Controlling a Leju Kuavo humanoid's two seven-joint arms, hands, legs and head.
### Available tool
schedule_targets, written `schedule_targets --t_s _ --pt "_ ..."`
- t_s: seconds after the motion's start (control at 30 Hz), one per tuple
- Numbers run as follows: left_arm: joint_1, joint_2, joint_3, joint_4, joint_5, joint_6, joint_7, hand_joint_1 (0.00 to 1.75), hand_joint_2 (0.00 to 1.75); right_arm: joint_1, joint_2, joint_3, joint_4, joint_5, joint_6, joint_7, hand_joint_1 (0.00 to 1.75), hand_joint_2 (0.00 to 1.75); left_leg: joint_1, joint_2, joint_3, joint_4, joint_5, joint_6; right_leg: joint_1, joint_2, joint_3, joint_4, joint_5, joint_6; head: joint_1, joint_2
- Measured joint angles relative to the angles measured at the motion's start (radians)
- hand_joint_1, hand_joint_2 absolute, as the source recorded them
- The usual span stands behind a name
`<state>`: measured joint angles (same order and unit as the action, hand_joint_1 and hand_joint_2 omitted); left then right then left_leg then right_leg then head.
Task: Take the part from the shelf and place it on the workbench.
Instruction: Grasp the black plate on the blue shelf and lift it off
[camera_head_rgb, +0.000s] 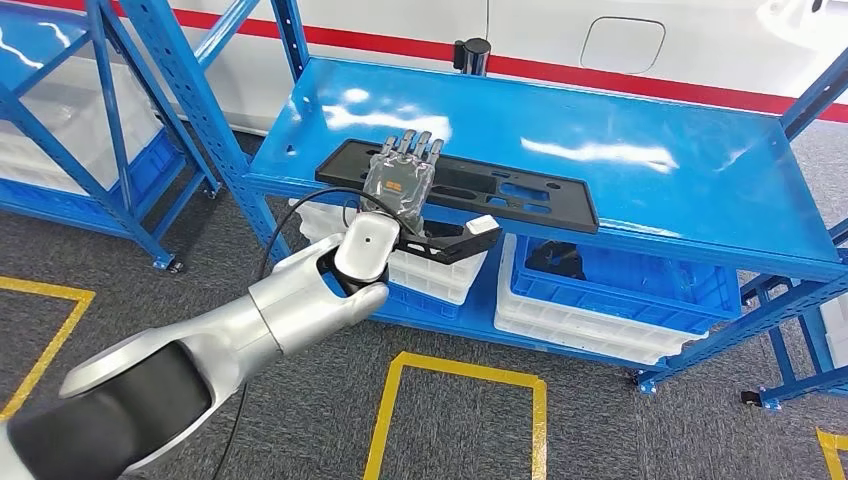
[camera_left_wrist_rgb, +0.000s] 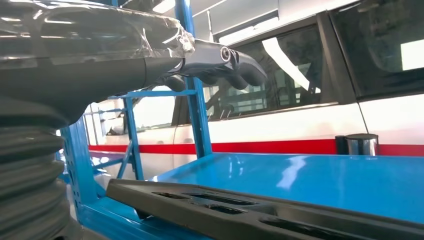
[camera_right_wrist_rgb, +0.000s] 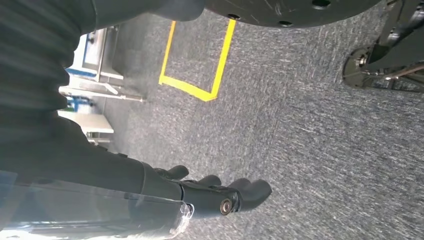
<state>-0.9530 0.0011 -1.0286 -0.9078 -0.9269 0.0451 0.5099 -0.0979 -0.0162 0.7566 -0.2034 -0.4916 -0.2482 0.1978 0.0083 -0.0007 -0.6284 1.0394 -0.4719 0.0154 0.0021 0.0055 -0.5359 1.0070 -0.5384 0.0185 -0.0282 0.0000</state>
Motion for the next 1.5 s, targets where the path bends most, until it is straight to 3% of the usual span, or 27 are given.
schedule_targets --t_s 0.07,0.13,0.17,0.2,0.23,0.3,0.33,0.37,0.47,0.5,0.73,1.1,1.23,1.37,1.5 --pt "0.0 -0.007 0.0 0.004 0.001 0.005 -0.006 0.0 1.75 -0.003 -0.001 0.001 0.0 -0.001 0.0 0.0 0.0 1.75 0.004 0.001 0.01 -0.002 -0.007 0.011 -0.002 -0.001 -0.035 0.073 -0.035 0.011 0.012 0.0" --pt "0.002 -0.011 0.0 0.008 0.001 0.006 -0.009 0.0 1.75 -0.004 -0.002 0.002 0.0 -0.001 0.0 0.0 0.0 1.75 0.003 0.003 0.019 -0.002 -0.017 0.017 -0.004 -0.001 -0.118 0.215 -0.082 0.019 0.025 0.0" --pt "0.004 -0.012 0.0 0.01 0.001 0.006 -0.01 0.0 1.75 -0.003 -0.002 0.002 0.0 -0.002 0.0 0.0 0.0 1.75 0.002 0.003 0.025 -0.002 -0.022 0.018 -0.004 -0.001 -0.158 0.272 -0.091 0.02 0.028 0.0" --pt "0.006 -0.012 0.0 0.012 0.002 0.006 -0.011 0.0 1.75 -0.002 -0.002 0.003 0.0 -0.002 0.0 0.0 0.0 1.75 0.001 0.003 0.033 -0.002 -0.028 0.017 -0.004 -0.001 -0.183 0.296 -0.08 0.019 0.031 0.0" --pt "0.008 -0.013 0.0 0.014 0.002 0.006 -0.011 0.0 1.31 0.0 -0.002 0.003 0.0 -0.002 0.0 0.0 0.0 1.75 0.0 0.003 0.042 -0.002 -0.035 0.017 -0.004 -0.001 -0.189 0.278 -0.045 0.016 0.033 0.0" --pt "0.008 -0.015 0.0 0.016 0.002 0.007 -0.011 0.0 0.44 0.003 -0.002 0.007 0.0 -0.003 0.0 0.0 0.0 1.75 0.0 0.001 0.062 -0.003 -0.049 0.014 -0.002 0.0 -0.152 0.151 0.055 0.004 0.036 0.0" --pt "0.007 -0.017 0.0 0.017 0.002 0.01 -0.011 0.0 0.0 0.004 -0.003 0.008 0.0 -0.003 0.0 0.0 0.0 1.75 -0.001 0.0 0.068 -0.004 -0.055 0.011 0.001 0.0 -0.13 0.091 0.09 -0.004 0.037 0.0" --pt "0.007 -0.018 0.0 0.017 0.002 0.013 -0.011 0.0 0.0 0.004 -0.003 0.01 0.0 -0.004 -0.001 0.0 0.0 1.75 -0.001 0.0 0.071 -0.005 -0.058 0.007 0.005 0.001 -0.113 0.048 0.107 -0.011 0.038 0.0" --pt "0.011 -0.02 -0.001 0.016 0.002 0.018 -0.012 0.0 0.0 0.005 -0.003 0.011 0.0 -0.01 -0.001 0.0 0.0 1.75 -0.004 -0.001 0.067 -0.003 -0.064 0.007 0.006 0.001 -0.099 0.011 0.096 -0.006 0.037 0.0" --pt "0.013 -0.02 -0.001 0.015 0.003 0.018 -0.012 0.0 0.0 0.005 -0.002 0.011 0.0 -0.011 -0.001 0.0 0.0 1.75 -0.005 -0.001 0.069 -0.004 -0.065 0.008 0.005 0.002 -0.098 0.009 0.093 -0.002 0.034 0.0" --pt "0.016 -0.021 0.002 0.001 0.113 0.027 -0.06 0.0 0.0 0.002 -0.002 0.012 0.0 -0.014 -0.004 -0.004 0.0 1.75 -0.006 0.0 0.075 -0.018 -0.064 0.002 0.005 0.004 -0.097 0.009 0.088 -0.009 0.016 0.0" --pt "0.045 -0.052 0.009 -0.001 0.47 0.072 -0.194 0.0 0.0 0.001 -0.008 0.019 0.0 -0.036 -0.01 -0.012 0.0 1.75 -0.009 -0.002 0.076 -0.019 -0.061 -0.002 0.001 0.003 -0.095 0.008 0.09 -0.01 0.017 0.0" --pt "0.044 -0.06 0.009 0.003 0.553 0.049 -0.199 0.0 1.75 0.001 -0.009 0.022 0.0 -0.045 -0.012 -0.012 0.0 1.75 -0.009 -0.002 0.076 -0.019 -0.061 -0.002 0.001 0.003 -0.094 0.006 0.09 -0.009 0.018 0.0" --pt "0.04 -0.064 0.008 0.011 0.573 0.022 -0.186 0.0 1.75 0.001 -0.011 0.025 0.0 -0.05 -0.012 -0.012 0.0 1.75 -0.01 -0.002 0.075 -0.019 -0.061 -0.002 0.0 0.003 -0.094 0.005 0.091 -0.009 0.018 0.0" --pt "0.028 -0.065 -0.001 0.024 0.557 -0.023 -0.119 0.0 1.75 0.0 -0.012 0.025 0.0 -0.056 -0.012 -0.012 0.0 1.75 -0.01 -0.003 0.075 -0.019 -0.062 -0.002 0.0 0.003 -0.094 0.004 0.091 -0.009 0.018 0.0"
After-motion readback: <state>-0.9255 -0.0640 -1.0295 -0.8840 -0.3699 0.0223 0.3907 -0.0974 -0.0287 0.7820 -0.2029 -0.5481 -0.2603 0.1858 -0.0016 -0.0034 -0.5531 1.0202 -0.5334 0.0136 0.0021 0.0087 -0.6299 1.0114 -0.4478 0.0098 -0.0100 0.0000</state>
